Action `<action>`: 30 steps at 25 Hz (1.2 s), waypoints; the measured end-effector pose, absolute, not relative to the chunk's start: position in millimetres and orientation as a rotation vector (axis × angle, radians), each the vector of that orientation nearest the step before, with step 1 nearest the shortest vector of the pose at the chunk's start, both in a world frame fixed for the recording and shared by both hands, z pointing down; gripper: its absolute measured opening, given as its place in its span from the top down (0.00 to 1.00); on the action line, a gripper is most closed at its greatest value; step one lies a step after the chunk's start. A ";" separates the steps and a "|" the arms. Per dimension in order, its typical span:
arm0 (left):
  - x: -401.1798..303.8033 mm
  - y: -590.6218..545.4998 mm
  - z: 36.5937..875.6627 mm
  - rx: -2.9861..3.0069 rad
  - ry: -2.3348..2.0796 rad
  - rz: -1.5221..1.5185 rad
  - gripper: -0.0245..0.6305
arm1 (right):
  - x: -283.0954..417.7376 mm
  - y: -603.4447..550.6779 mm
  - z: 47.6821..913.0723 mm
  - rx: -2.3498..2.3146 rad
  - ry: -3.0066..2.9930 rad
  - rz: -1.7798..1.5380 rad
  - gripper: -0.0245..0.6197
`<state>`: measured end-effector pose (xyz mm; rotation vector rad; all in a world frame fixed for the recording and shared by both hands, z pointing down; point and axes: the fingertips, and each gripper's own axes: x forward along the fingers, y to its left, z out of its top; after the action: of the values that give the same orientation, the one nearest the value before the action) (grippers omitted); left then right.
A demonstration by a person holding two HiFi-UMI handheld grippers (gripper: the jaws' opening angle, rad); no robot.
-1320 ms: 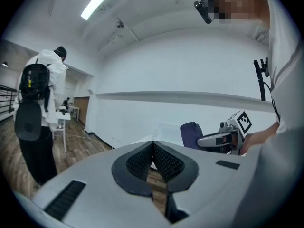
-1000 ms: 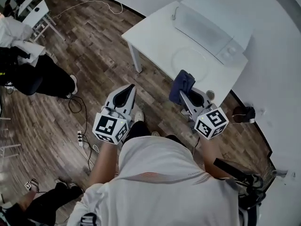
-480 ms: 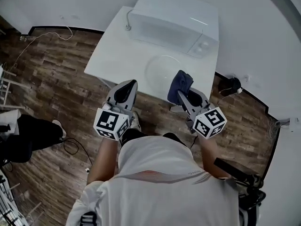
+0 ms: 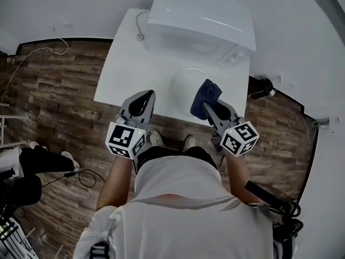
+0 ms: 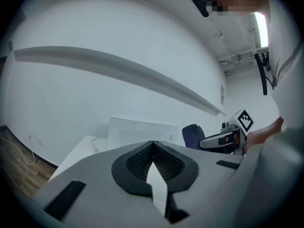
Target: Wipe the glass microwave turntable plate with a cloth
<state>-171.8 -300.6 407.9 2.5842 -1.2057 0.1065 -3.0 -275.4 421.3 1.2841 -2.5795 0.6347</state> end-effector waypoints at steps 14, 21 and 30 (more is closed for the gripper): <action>-167.2 -318.2 439.8 2.510 -1.263 0.235 0.95 | -52.9 -355.4 510.9 1.001 -2.538 0.879 0.87; -172.5 -313.6 464.6 2.414 -1.331 0.296 0.95 | -70.5 -378.8 584.4 0.893 -2.421 0.969 0.87; -179.2 -305.3 491.8 2.315 -1.398 0.315 0.95 | -60.3 -399.9 628.4 0.892 -2.306 1.089 0.87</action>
<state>-179.2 -305.3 491.8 2.3151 -1.3976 0.3149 -60.3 -399.9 628.4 0.8924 -2.3055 1.0892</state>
